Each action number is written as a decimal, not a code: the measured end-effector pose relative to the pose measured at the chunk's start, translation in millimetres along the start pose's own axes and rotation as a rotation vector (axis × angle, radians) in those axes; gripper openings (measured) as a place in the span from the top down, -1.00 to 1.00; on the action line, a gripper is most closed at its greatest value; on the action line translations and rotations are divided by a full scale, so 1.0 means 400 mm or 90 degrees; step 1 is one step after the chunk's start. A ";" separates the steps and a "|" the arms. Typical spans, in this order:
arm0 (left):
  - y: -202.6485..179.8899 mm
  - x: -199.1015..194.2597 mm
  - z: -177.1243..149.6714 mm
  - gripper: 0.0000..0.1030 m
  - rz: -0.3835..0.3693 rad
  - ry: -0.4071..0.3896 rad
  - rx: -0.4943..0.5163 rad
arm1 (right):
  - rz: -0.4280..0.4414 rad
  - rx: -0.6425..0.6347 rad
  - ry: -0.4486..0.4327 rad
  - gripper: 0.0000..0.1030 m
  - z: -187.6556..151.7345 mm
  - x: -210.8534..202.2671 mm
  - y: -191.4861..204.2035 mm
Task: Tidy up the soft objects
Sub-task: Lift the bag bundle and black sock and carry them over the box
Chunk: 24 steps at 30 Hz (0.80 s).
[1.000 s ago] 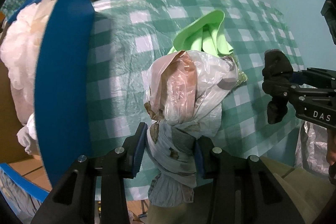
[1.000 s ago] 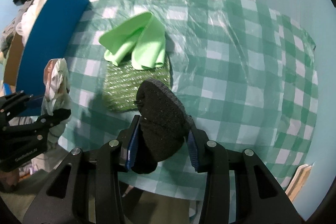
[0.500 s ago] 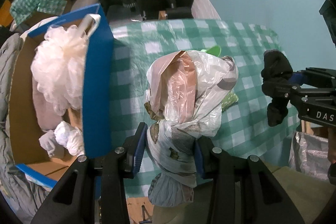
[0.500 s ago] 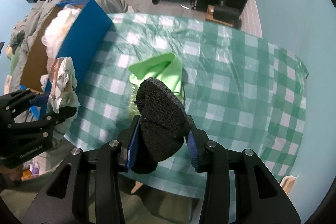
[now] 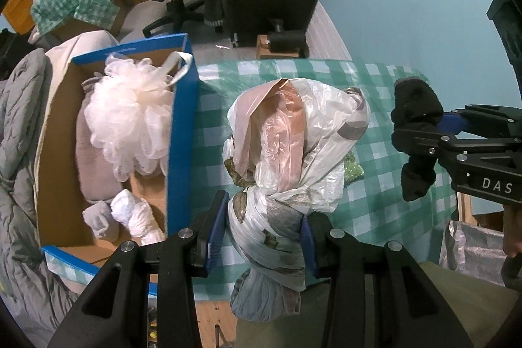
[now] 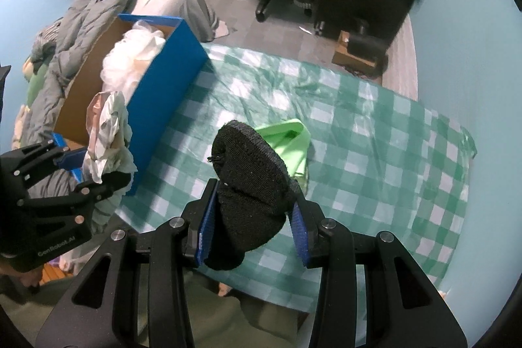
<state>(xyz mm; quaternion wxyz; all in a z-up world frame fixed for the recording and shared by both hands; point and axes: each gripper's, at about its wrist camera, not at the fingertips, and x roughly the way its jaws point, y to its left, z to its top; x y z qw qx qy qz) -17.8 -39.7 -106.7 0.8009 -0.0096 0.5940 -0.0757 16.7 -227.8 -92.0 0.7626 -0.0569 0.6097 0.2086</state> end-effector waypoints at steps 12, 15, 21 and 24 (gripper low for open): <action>0.074 -0.046 -0.013 0.20 0.020 -0.013 -0.048 | 0.025 -0.046 -0.013 0.23 0.056 -0.011 0.090; 0.093 -0.055 -0.016 0.20 0.024 -0.016 -0.060 | 0.031 -0.058 -0.016 0.23 0.068 -0.012 0.112; 0.132 -0.072 -0.022 0.20 0.040 -0.021 -0.082 | 0.044 -0.085 -0.019 0.23 0.095 -0.007 0.168; 0.158 -0.078 -0.025 0.20 0.046 -0.024 -0.094 | 0.054 -0.102 -0.019 0.23 0.109 0.000 0.202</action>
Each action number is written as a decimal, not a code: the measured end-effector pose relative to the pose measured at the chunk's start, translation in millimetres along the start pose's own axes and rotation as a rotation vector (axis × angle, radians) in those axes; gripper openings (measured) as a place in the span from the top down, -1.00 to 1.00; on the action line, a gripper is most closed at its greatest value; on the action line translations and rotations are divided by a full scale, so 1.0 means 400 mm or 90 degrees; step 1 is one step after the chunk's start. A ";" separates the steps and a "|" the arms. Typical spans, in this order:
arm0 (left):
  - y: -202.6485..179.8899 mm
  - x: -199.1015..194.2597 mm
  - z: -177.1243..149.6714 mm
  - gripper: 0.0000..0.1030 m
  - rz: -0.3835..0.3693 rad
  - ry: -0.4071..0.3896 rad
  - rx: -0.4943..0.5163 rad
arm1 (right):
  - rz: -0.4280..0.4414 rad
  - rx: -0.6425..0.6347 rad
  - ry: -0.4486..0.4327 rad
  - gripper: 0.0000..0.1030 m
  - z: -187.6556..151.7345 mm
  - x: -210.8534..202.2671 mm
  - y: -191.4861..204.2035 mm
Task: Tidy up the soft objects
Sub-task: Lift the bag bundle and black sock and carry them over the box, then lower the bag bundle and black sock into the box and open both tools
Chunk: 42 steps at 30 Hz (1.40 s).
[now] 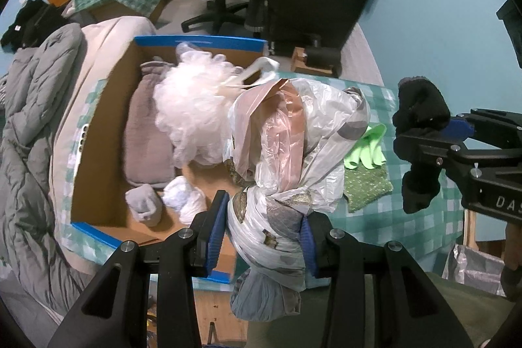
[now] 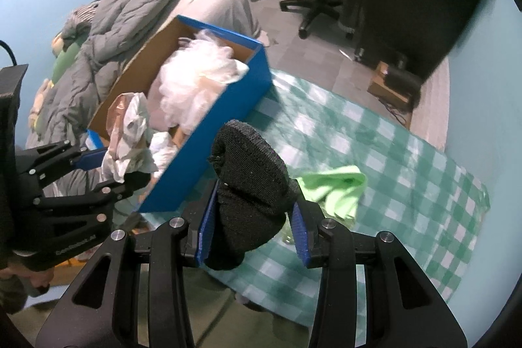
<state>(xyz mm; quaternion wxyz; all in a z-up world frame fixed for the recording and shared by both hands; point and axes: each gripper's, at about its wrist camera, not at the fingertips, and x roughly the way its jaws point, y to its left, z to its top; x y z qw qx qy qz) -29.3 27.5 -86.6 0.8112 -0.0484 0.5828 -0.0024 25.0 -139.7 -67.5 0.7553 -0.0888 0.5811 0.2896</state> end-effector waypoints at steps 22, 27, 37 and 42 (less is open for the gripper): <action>0.235 0.036 -0.008 0.20 0.050 0.010 -0.081 | 0.084 -0.098 0.040 0.23 0.119 0.161 0.218; 0.289 0.060 -0.008 0.20 0.052 0.018 -0.105 | 0.103 -0.099 0.050 0.23 0.141 0.199 0.247; 0.359 0.120 -0.014 0.20 0.055 0.043 -0.113 | 0.108 -0.098 0.072 0.22 0.158 0.271 0.300; 0.364 0.138 -0.017 0.19 0.054 0.055 -0.109 | 0.102 -0.099 0.080 0.21 0.157 0.294 0.316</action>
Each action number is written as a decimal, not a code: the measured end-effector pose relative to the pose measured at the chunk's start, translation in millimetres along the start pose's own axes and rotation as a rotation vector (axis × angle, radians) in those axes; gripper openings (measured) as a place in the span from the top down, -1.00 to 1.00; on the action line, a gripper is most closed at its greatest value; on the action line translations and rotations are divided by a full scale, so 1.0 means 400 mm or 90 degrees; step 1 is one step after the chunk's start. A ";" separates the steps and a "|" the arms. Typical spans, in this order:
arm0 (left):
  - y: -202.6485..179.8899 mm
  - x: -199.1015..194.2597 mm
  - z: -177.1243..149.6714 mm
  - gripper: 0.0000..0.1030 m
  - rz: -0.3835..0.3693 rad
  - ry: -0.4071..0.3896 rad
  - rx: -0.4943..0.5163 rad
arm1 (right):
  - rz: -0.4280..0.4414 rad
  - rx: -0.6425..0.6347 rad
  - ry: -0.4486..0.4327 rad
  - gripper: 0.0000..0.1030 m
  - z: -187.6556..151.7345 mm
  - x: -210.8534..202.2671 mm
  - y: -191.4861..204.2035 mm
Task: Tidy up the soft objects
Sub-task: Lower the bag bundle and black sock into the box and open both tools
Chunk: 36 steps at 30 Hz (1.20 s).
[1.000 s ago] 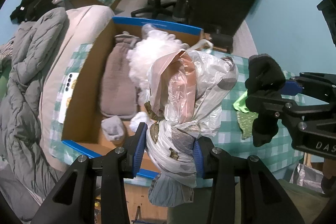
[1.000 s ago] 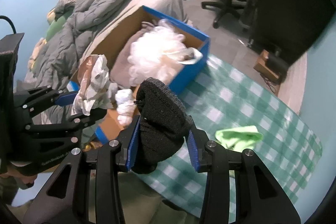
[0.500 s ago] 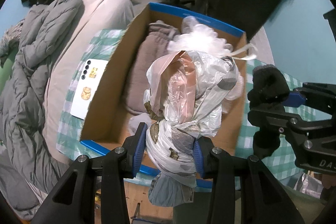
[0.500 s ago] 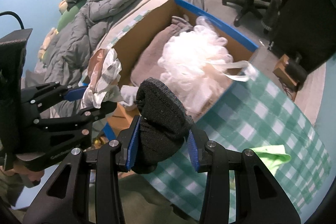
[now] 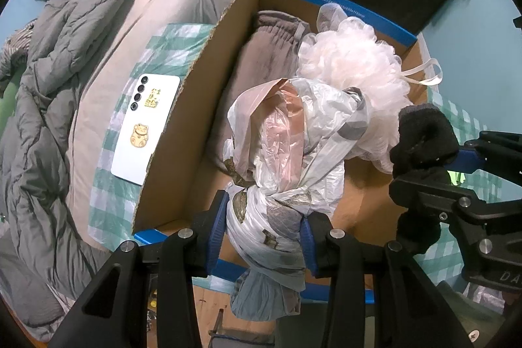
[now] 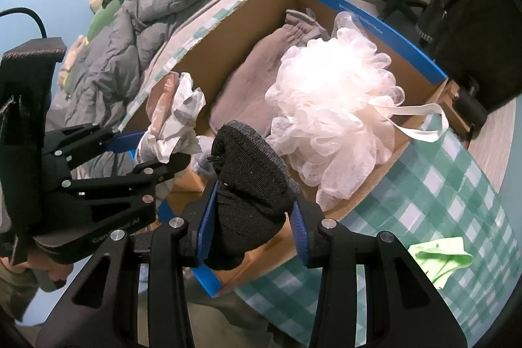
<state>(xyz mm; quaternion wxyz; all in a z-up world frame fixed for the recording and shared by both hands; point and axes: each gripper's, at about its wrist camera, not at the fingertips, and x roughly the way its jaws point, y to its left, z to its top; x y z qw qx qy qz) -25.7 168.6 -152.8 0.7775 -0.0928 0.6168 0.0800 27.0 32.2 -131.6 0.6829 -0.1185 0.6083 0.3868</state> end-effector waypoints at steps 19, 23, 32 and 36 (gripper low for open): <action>-0.011 -0.007 -0.001 -0.24 0.033 0.005 0.013 | -0.026 0.023 0.009 -0.32 -0.007 0.001 -0.016; -0.020 -0.024 -0.006 -0.24 0.025 0.001 0.004 | -0.028 0.030 0.000 -0.33 -0.018 -0.022 -0.034; -0.082 -0.062 -0.012 -0.24 0.006 -0.010 0.004 | -0.041 0.057 -0.006 -0.33 -0.056 -0.068 -0.086; -0.119 -0.076 -0.016 -0.24 0.001 -0.015 0.013 | -0.047 0.068 -0.011 -0.33 -0.078 -0.089 -0.110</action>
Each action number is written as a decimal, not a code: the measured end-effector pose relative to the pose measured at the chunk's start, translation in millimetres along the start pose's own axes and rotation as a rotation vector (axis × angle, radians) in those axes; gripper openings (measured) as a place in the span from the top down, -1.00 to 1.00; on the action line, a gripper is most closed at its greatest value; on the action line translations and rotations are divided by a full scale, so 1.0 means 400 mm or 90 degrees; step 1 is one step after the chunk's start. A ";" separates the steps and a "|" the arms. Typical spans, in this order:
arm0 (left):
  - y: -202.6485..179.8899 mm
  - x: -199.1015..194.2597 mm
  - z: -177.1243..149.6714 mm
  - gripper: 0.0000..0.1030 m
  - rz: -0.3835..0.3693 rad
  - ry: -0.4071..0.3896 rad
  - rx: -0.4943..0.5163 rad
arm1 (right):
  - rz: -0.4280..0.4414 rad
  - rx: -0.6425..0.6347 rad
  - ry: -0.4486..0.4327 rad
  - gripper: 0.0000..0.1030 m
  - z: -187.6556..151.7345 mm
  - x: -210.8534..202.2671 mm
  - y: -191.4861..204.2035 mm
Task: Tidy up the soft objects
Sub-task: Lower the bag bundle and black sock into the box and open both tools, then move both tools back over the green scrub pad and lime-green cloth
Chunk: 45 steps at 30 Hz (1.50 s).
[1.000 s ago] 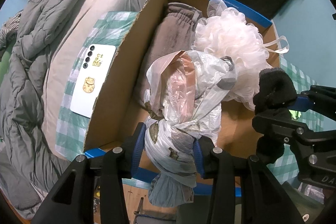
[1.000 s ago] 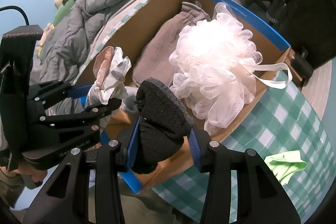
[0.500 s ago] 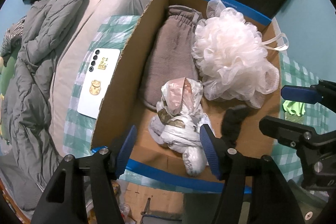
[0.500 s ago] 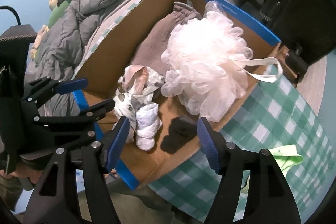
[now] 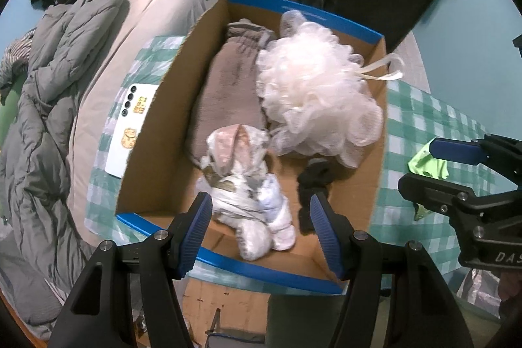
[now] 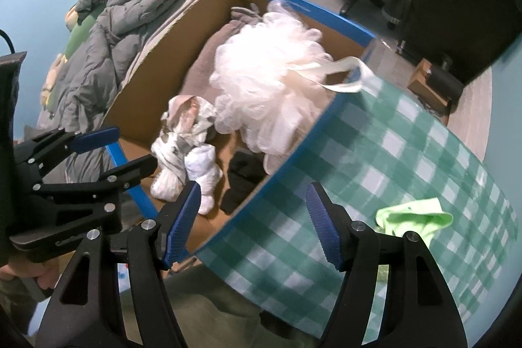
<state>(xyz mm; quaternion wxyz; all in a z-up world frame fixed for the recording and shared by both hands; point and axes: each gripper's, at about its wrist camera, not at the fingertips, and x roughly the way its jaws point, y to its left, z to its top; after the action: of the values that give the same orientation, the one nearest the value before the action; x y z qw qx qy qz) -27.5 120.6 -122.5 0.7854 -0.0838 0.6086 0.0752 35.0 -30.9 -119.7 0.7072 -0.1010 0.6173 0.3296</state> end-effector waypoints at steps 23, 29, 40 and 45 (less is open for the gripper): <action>-0.244 -0.020 -0.017 -0.24 -0.033 -0.002 0.076 | -0.039 0.054 -0.017 -0.33 -0.094 -0.100 -0.178; -0.307 -0.008 -0.013 -0.24 -0.039 0.001 0.099 | -0.049 0.075 -0.015 -0.33 -0.120 -0.110 -0.243; -0.407 0.040 0.003 -0.24 -0.053 0.009 0.115 | -0.077 0.102 0.000 -0.33 -0.154 -0.104 -0.364; -0.456 0.083 0.007 -0.24 -0.049 0.024 0.131 | -0.088 0.113 0.016 -0.33 -0.170 -0.079 -0.421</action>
<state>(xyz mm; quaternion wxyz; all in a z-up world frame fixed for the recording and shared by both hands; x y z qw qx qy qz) 23.7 -55.8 -146.7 0.7805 -0.0276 0.6243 -0.0191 79.0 -207.4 -149.2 0.7264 -0.0845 0.6447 0.2224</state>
